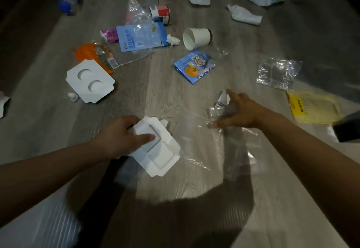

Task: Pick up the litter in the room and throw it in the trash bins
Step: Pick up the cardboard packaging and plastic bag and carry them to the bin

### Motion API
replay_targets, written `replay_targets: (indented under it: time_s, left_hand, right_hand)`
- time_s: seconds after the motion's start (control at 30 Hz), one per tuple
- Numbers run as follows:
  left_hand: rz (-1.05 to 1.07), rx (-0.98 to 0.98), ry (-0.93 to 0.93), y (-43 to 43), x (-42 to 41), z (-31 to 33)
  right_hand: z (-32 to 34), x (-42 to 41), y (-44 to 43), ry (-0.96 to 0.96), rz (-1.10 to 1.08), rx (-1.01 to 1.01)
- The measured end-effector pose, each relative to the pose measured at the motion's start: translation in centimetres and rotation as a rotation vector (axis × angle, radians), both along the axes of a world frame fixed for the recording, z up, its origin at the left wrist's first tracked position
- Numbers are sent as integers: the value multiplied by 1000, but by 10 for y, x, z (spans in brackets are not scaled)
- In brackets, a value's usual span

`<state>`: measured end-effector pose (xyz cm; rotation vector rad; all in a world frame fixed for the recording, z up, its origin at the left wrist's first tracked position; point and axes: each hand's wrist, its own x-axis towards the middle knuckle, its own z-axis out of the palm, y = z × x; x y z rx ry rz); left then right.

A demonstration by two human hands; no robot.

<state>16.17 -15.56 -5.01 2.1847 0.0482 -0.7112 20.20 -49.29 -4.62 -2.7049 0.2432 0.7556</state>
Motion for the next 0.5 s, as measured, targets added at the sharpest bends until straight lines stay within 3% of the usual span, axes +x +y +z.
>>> replay_targets:
  time_s: [0.2, 0.5]
  left_hand:
    - [-21, -11, -16, -1, -5, 6]
    - [-122, 77, -49, 3, -27, 16]
  right_hand:
    - [-3, -47, 29, 167, 57, -192]
    - [-12, -92, 44, -15, -153, -122]
